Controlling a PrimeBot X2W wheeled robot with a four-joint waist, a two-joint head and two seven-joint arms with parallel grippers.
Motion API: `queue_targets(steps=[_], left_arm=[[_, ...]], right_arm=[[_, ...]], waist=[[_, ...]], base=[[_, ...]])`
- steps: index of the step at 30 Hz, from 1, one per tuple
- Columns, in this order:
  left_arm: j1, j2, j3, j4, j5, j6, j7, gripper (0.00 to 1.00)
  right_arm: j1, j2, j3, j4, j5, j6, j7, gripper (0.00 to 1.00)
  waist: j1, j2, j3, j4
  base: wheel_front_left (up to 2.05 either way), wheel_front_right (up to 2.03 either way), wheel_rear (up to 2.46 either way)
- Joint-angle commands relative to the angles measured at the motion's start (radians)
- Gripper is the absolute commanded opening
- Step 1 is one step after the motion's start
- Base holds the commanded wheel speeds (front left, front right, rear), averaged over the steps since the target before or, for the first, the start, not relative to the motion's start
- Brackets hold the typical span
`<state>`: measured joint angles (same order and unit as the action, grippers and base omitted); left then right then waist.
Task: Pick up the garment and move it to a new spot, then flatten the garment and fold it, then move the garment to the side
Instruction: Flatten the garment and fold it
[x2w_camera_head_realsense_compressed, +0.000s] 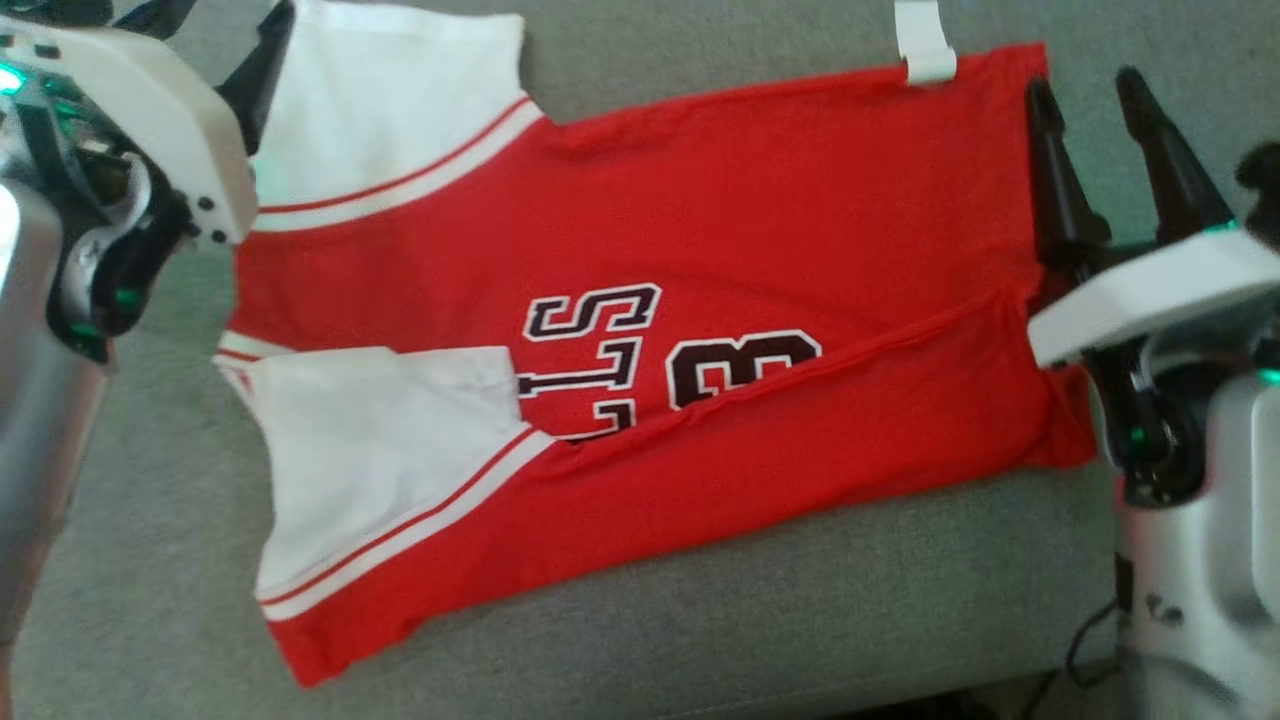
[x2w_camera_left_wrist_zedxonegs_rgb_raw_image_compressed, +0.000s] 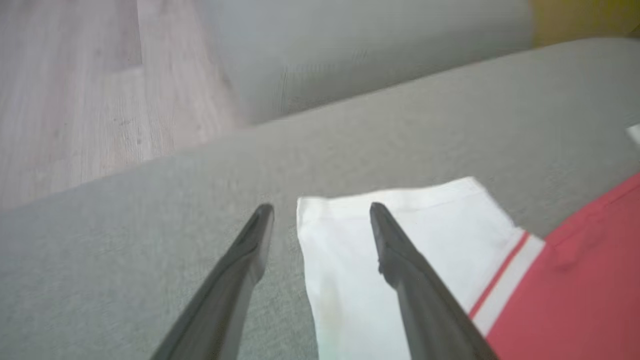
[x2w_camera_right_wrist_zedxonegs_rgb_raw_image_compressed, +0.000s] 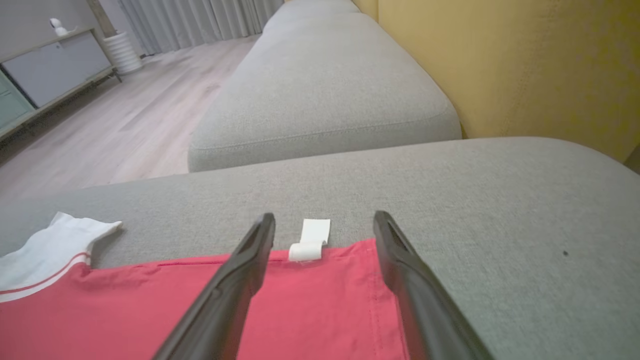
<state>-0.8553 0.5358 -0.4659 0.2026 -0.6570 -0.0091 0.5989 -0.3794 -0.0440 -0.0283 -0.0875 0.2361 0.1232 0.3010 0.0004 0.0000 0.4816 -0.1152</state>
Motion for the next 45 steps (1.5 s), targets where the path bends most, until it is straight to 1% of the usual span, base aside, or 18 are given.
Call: queue_targets(steps=[1, 7, 13, 15, 16, 17, 20, 26, 27, 34, 35, 36, 37, 38, 39, 40, 41, 45], left_arm=[[-0.05, 0.059, 0.035, -0.007, 0.016, 0.003, 0.008, 1.0], [-0.081, 0.061, 0.022, 0.088, 0.028, 0.004, 0.025, 1.0], [-0.086, 0.047, 0.003, 0.107, 0.01, -0.019, 0.051, 1.0], [-0.086, 0.044, -0.012, 0.101, 0.01, -0.03, 0.064, 0.48], [-0.086, 0.042, -0.018, 0.097, 0.01, -0.035, 0.07, 0.29], [-0.087, 0.042, -0.024, 0.092, 0.012, -0.038, 0.072, 0.0], [-0.095, 0.038, -0.033, 0.073, 0.025, -0.041, 0.053, 0.0], [-0.125, 0.007, -0.022, 0.032, 0.059, -0.027, -0.066, 0.0], [-0.128, -0.004, -0.02, 0.015, 0.059, -0.029, -0.094, 0.0], [-0.12, -0.023, -0.024, -0.052, 0.052, -0.033, -0.133, 0.0], [-0.117, -0.025, -0.025, -0.059, 0.05, -0.032, -0.133, 0.0], [-0.114, -0.027, -0.027, -0.066, 0.048, -0.032, -0.134, 0.0], [-0.111, -0.029, -0.028, -0.072, 0.047, -0.031, -0.135, 0.0], [-0.109, -0.03, -0.029, -0.078, 0.044, -0.031, -0.136, 0.0], [-0.106, -0.031, -0.03, -0.082, 0.042, -0.031, -0.136, 0.0], [-0.103, -0.032, -0.031, -0.085, 0.04, -0.03, -0.135, 0.0], [-0.101, -0.033, -0.031, -0.088, 0.038, -0.029, -0.135, 0.0], [-0.091, -0.036, -0.03, -0.095, 0.028, -0.025, -0.138, 0.0]], right_arm=[[-0.03, -0.006, 0.031, -0.029, -0.006, 0.008, 0.001, 1.0], [-0.094, -0.006, 0.069, -0.006, -0.011, 0.008, -0.01, 1.0], [-0.118, -0.008, 0.072, 0.002, -0.027, 0.008, -0.009, 1.0], [-0.127, -0.016, 0.071, 0.006, -0.034, 0.008, -0.002, 1.0], [-0.133, -0.021, 0.069, 0.009, -0.04, 0.008, 0.002, 1.0], [-0.141, -0.027, 0.066, 0.014, -0.047, 0.008, 0.01, 1.0], [-0.167, -0.048, 0.056, 0.054, -0.068, 0.008, 0.057, 1.0], [-0.237, -0.108, 0.022, 0.161, -0.1, 0.008, 0.139, 1.0], [-0.257, -0.125, 0.014, 0.201, -0.105, 0.008, 0.173, 1.0], [-0.307, -0.169, 0.023, 0.315, -0.067, 0.008, 0.274, 1.0], [-0.311, -0.174, 0.026, 0.328, -0.057, 0.008, 0.288, 0.91], [-0.313, -0.176, 0.03, 0.34, -0.044, 0.008, 0.302, 0.63], [-0.316, -0.177, 0.033, 0.348, -0.026, 0.008, 0.311, 0.42], [-0.319, -0.177, 0.034, 0.355, -0.007, 0.008, 0.318, 0.35], [-0.322, -0.18, 0.035, 0.362, 0.008, 0.008, 0.325, 0.24], [-0.326, -0.184, 0.036, 0.367, 0.015, 0.008, 0.328, 0.15], [-0.33, -0.189, 0.038, 0.372, 0.02, 0.008, 0.329, 0.0], [-0.342, -0.205, 0.042, 0.389, 0.023, 0.008, 0.312, 0.0]], waist=[[-0.0004, 0.0, 0.06, -0.046], [-0.0004, 0.0, 0.103, -0.074], [-0.0004, 0.0, 0.111, -0.074], [-0.0004, 0.0, 0.112, -0.069], [-0.0004, 0.0, 0.112, -0.066], [-0.0004, 0.0, 0.112, -0.062], [-0.0004, 0.0, 0.11, -0.049], [-0.0004, 0.0, 0.104, -0.009], [-0.0004, 0.0, 0.1, 0.005], [-0.0004, 0.0, 0.092, 0.049], [-0.0004, 0.0, 0.09, 0.054], [-0.0004, 0.0, 0.089, 0.058], [-0.0004, 0.0, 0.087, 0.062], [-0.0004, 0.0, 0.086, 0.065], [-0.0004, 0.0, 0.084, 0.068], [-0.0004, 0.0, 0.082, 0.069], [-0.0004, 0.0, 0.08, 0.071], [-0.0004, 0.0, 0.067, 0.078]], base=[[0.0, 0.0, 0.0], [0.0, 0.0, 0.0], [0.0, 0.0, 0.0], [0.0, 0.0, 0.0], [0.0, 0.0, 0.0], [0.0, 0.0, 0.0], [0.0, 0.0, 0.0], [0.0, 0.0, 0.0], [0.0, 0.0, 0.0], [0.0, 0.0, 0.0], [0.0, 0.0, 0.0], [0.0, 0.0, 0.0], [0.0, 0.0, 0.0], [0.0, 0.0, 0.0], [0.0, 0.0, 0.0], [0.0, 0.0, 0.0], [0.0, 0.0, 0.0], [0.0, 0.0, 0.0]])
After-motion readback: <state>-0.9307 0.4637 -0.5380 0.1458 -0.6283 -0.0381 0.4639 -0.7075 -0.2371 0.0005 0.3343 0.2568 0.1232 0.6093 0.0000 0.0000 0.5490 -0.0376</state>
